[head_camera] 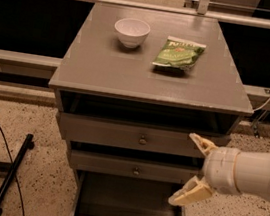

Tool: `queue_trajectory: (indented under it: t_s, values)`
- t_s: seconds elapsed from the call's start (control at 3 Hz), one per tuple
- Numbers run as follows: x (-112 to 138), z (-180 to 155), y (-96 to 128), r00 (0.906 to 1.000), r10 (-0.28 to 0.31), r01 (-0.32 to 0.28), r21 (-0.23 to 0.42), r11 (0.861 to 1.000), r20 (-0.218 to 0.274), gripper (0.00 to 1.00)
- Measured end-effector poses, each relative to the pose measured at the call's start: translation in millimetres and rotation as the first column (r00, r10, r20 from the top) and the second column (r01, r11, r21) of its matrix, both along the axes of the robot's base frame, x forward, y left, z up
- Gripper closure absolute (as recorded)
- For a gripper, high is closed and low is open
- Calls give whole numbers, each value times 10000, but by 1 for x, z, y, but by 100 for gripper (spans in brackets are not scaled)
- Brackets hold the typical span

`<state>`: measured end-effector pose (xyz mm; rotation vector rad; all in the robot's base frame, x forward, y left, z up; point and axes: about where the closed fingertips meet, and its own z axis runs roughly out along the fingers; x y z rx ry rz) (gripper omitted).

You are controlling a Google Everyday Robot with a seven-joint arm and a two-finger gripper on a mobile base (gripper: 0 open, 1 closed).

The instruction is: Close bottom drawer

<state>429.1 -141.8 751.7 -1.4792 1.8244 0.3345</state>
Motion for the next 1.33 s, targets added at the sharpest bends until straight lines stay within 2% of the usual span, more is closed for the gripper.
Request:
queue_trajectory:
  t_s: [0.33,0.67,1.0,1.33]
  values:
    - [2,-57,0,9968,-3,-36,483,9988,799,0]
    - [6,-72,-1,9892,407,-457,324,9984,1411,0]
    - [6,-72,-1,9892,408,-458,323,9984,1411,0]
    - [12,-118,-1,9856,1249,-1266,74,9919,1139,0]
